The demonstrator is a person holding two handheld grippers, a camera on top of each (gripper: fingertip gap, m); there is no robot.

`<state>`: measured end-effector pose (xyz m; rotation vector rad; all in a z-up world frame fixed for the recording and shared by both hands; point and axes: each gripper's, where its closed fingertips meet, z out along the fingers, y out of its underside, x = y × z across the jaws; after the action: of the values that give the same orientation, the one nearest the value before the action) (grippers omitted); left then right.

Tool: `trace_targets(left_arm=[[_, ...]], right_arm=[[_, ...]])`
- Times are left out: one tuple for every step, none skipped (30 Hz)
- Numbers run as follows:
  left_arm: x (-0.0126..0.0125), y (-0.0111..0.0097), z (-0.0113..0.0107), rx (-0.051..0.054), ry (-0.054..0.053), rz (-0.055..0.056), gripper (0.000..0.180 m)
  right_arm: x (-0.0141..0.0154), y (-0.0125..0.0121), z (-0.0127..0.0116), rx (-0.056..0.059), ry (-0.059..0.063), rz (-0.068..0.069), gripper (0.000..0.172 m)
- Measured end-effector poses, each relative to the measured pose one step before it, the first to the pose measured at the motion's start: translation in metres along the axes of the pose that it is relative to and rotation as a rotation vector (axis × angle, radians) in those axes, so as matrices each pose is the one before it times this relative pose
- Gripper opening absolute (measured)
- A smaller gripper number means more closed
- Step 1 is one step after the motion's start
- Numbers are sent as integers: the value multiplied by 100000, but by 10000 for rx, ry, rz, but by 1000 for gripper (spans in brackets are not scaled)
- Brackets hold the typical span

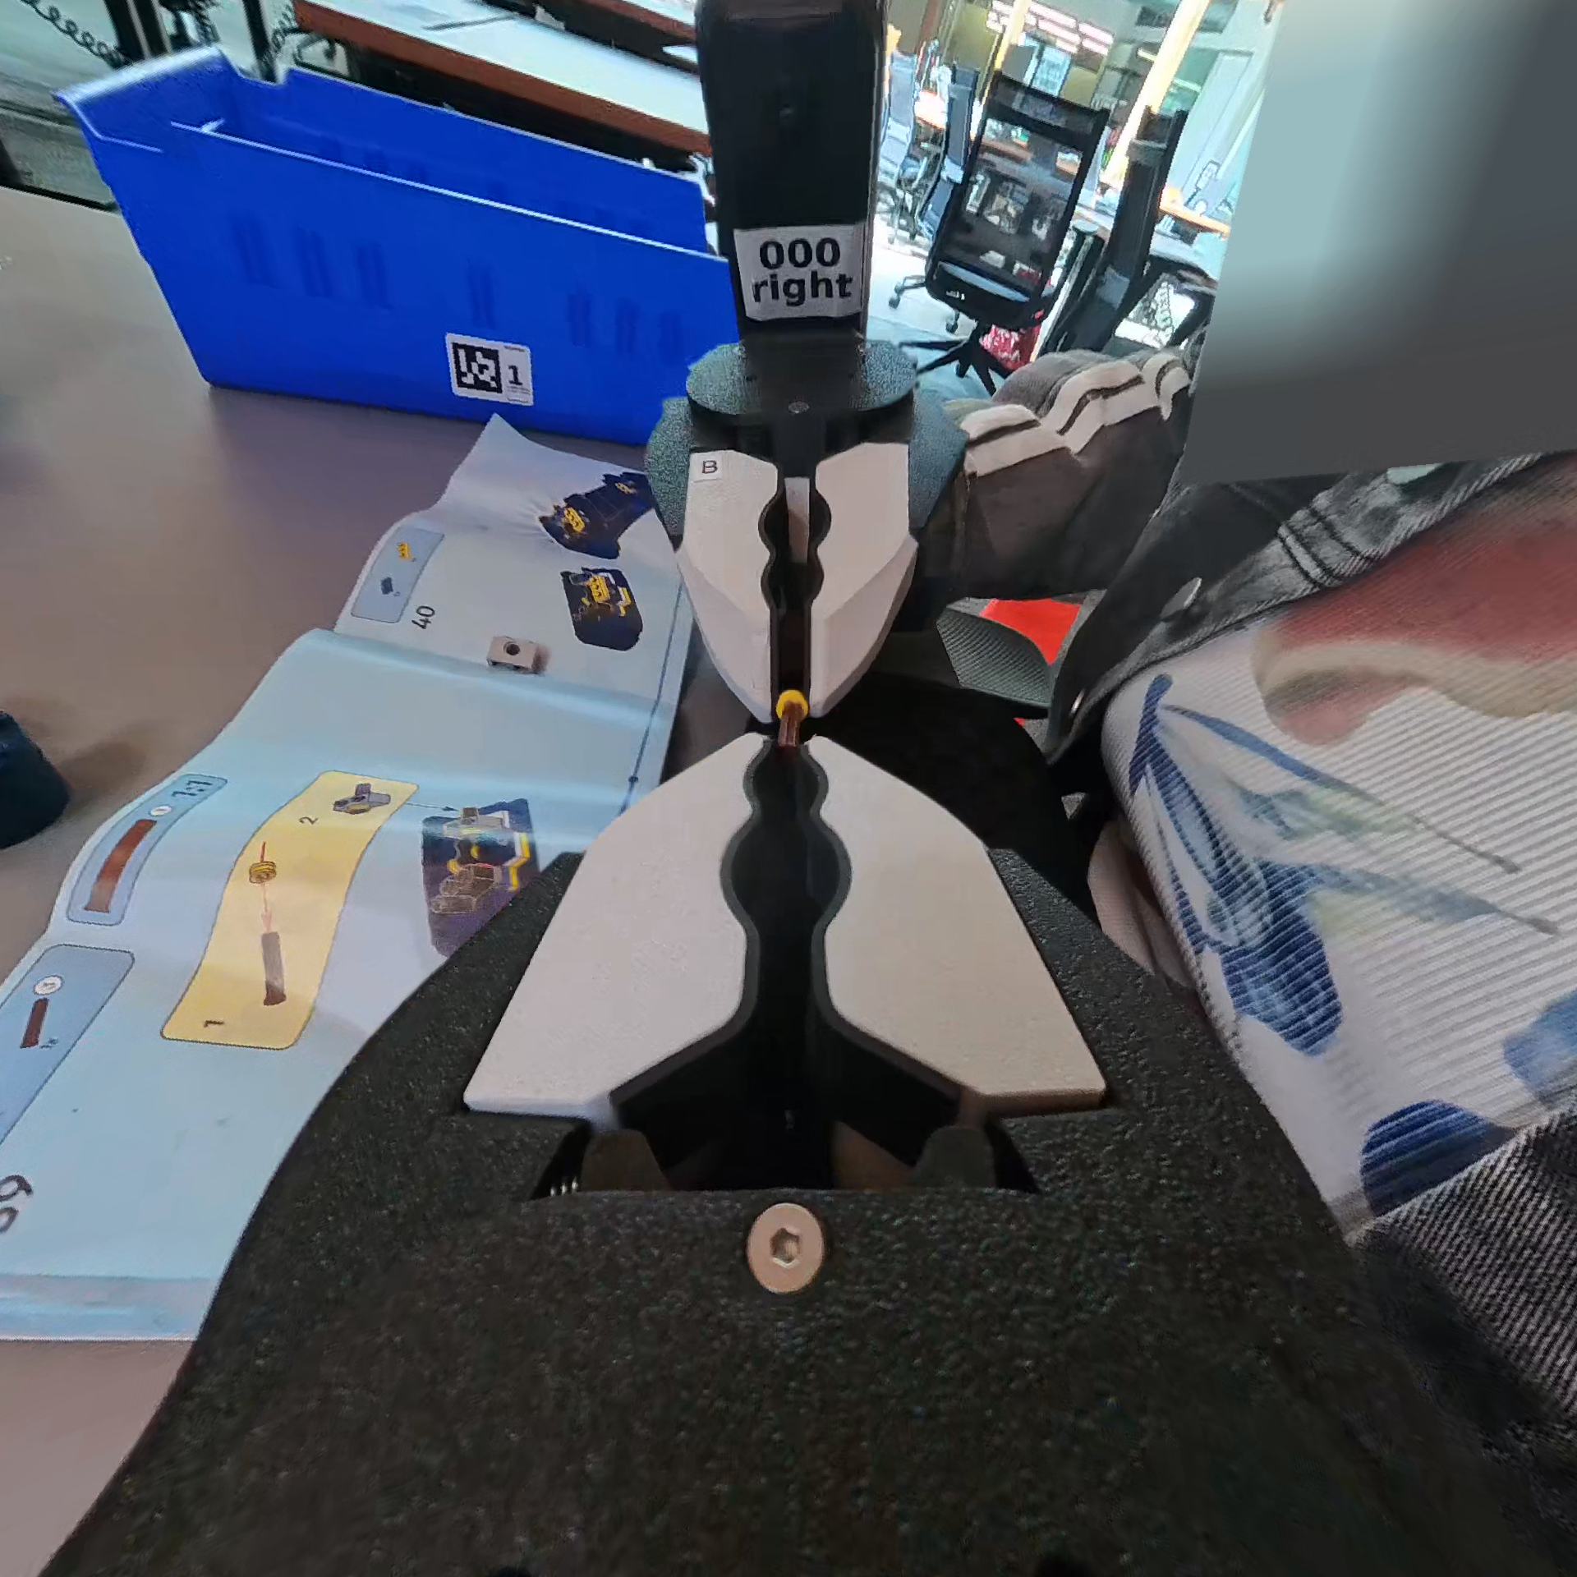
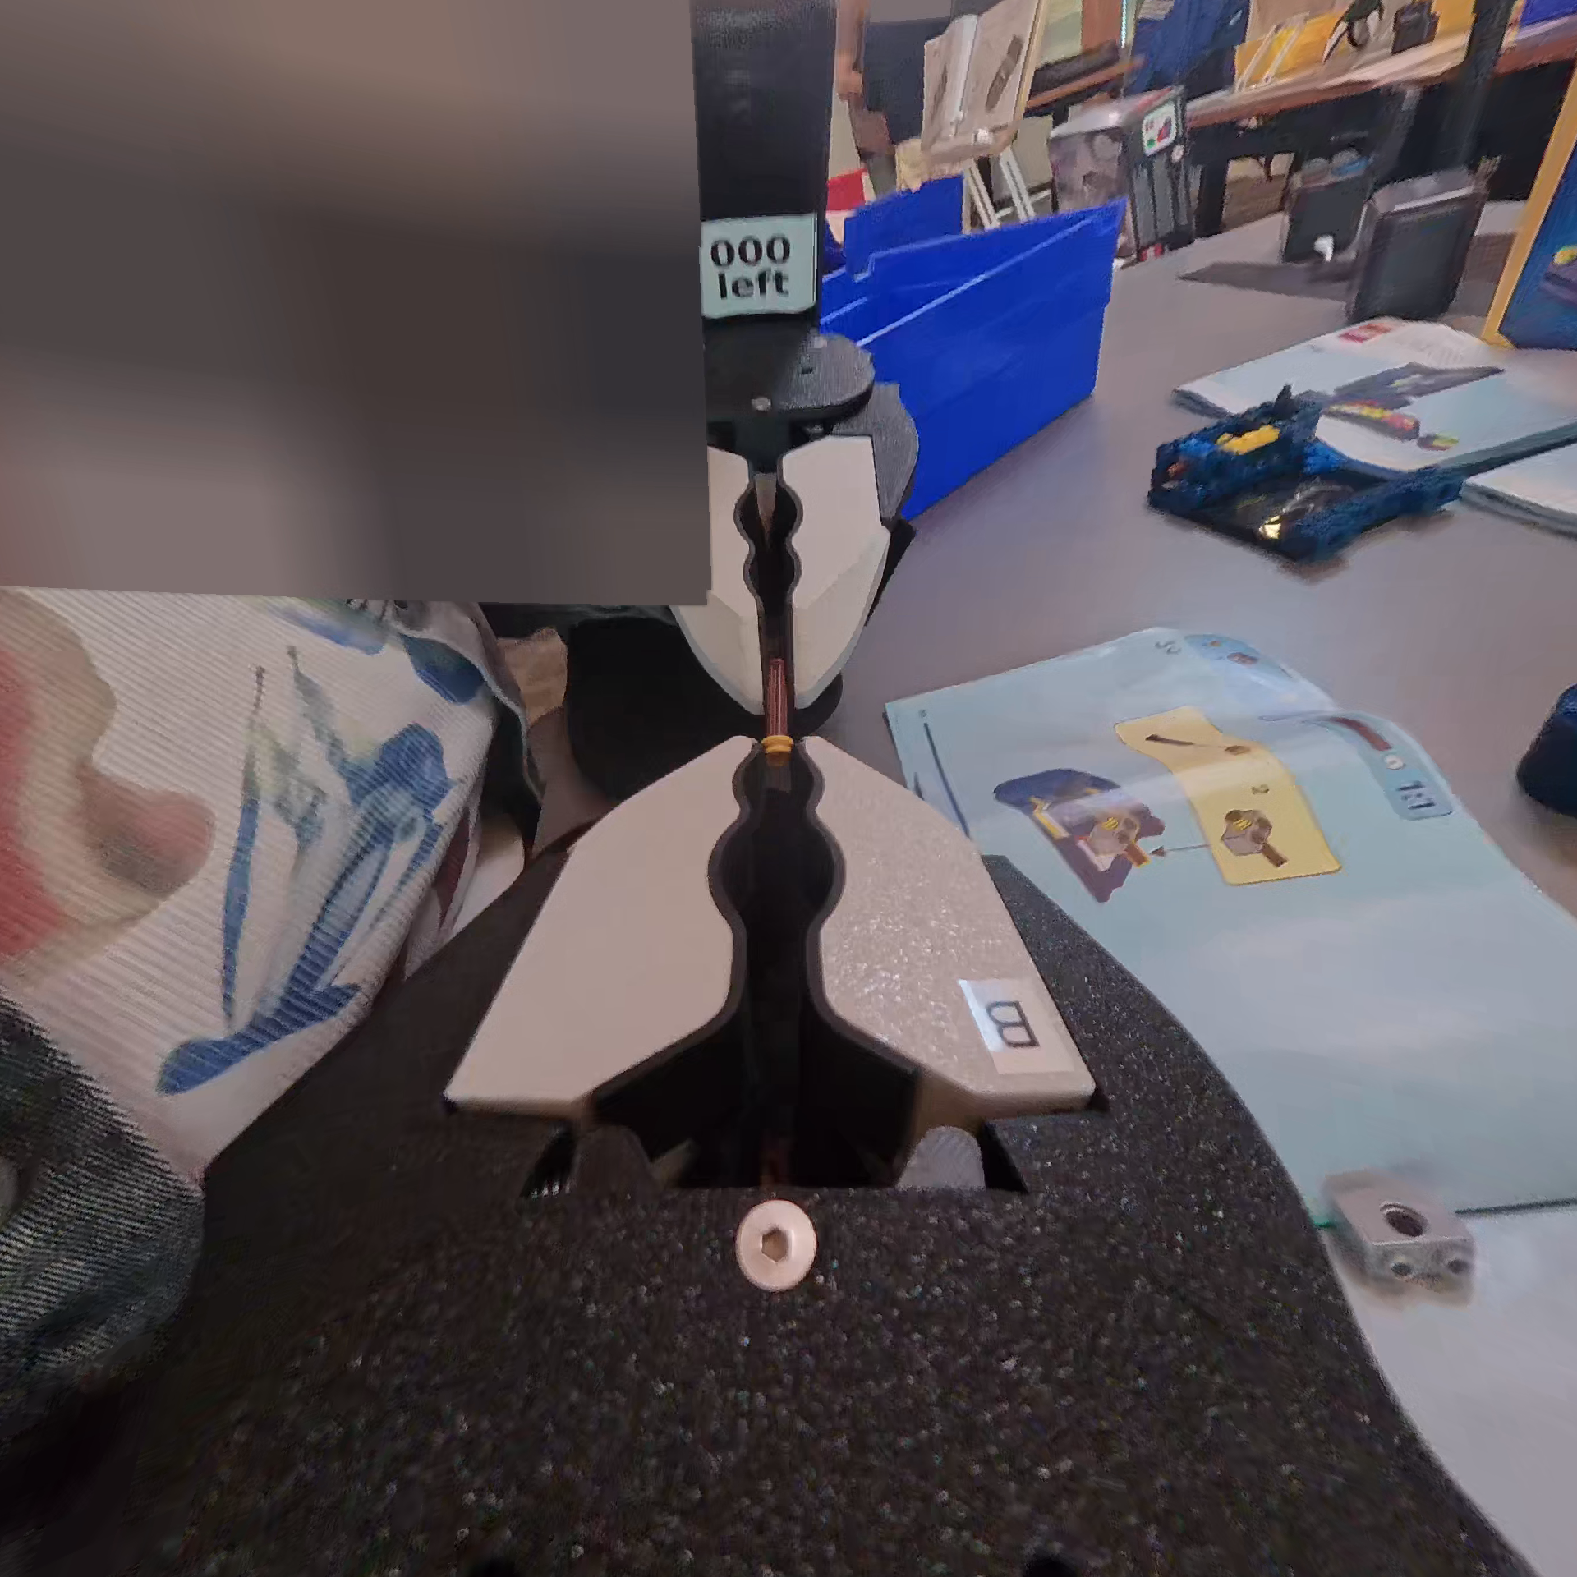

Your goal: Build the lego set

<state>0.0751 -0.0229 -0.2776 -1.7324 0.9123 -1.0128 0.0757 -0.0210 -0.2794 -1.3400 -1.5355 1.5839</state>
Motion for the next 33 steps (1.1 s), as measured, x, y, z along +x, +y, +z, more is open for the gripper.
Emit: trace_targets(left_arm=[[416,216,79,-119,69,7,4],[580,117,81,-47,70,-90,4],[699,-64,48,83,19,-220,4],[808,-105,64,226,-20,-281,3],[856,163,93,130,-25,-355,4],[747,392,86,30,-46,-281,4],[548,421,38,9,-81,-170,4],[515,209,13,49,-17,-141,4],[591,64,23,91,101,-284,4],[434,205,39,24,84,-291,4],[192,399,54,-56,-7,-103,4],[149,138,20,17,33,-20,4],[156,-114,41,99,85,-41,4],[108,50,59,-11,117,-17,4],[90,171,68,-113,181,-100,4],[18,62,51,-74,136,-128,4],[-21,53,26,-68,101,-118,4],[-22,51,27,-66,56,-78,4],[-35,111,43,-91,-17,5,4],[-14,35,31,-50,-15,17,4],[-15,-14,10,3,13,-30,4],[-100,35,-9,-14,-9,-86,4],[-37,41,18,-56,3,-9,4],[-12,14,9,-32,-12,34,4],[-22,51,17,-23,-1,-12,4],[-13,58,6,-31,4,2,4],[-14,36,8,-22,8,-17,4],[-55,74,1,-65,-25,10,3],[-31,21,-21,-44,9,11,4],[-39,10,-16,-10,29,-69,3],[-57,70,-7,-57,21,-57,4],[-23,21,5,-46,4,6,4],[-52,31,-11,-77,4,9,4]], right_arm=[[-393,398,64,-239,-7,-36,6],[-573,299,30,-280,-18,-20,6],[-707,180,18,-216,-4,131,6],[-817,109,3,-91,-12,270,6],[-840,205,-55,-14,-33,389,6],[-764,308,-35,111,-19,526,6],[-569,284,-23,307,10,731,6],[-531,137,-51,466,-86,846,6],[-545,119,-76,422,-172,709,6],[-350,166,-67,333,-54,454,6],[-122,287,-13,175,111,239,6],[-117,267,23,141,82,54,6],[-112,96,-3,186,2,75,6],[-83,107,-38,121,-57,89,5],[-36,253,-14,-77,-69,38,5],[-4,169,14,-105,-10,-50,5],[14,55,5,-61,14,-67,5],[13,35,-18,-25,-14,16,5],[50,70,-8,-32,6,23,5],[24,59,3,-29,22,-30,5],[28,48,24,-33,44,-38,5],[103,29,43,-20,80,-14,5],[45,70,39,-48,24,1,5],[29,23,9,-23,12,10,5],[48,45,26,-30,40,-14,5],[34,92,48,-68,48,-27,5],[30,81,53,-61,40,-35,5],[72,45,40,-33,54,4,5],[28,-40,0,26,9,15,5],[50,-35,2,28,23,19,5],[52,17,20,-16,41,-1,5],[35,49,26,-42,33,-15,5],[48,-13,16,-4,21,19,5]])
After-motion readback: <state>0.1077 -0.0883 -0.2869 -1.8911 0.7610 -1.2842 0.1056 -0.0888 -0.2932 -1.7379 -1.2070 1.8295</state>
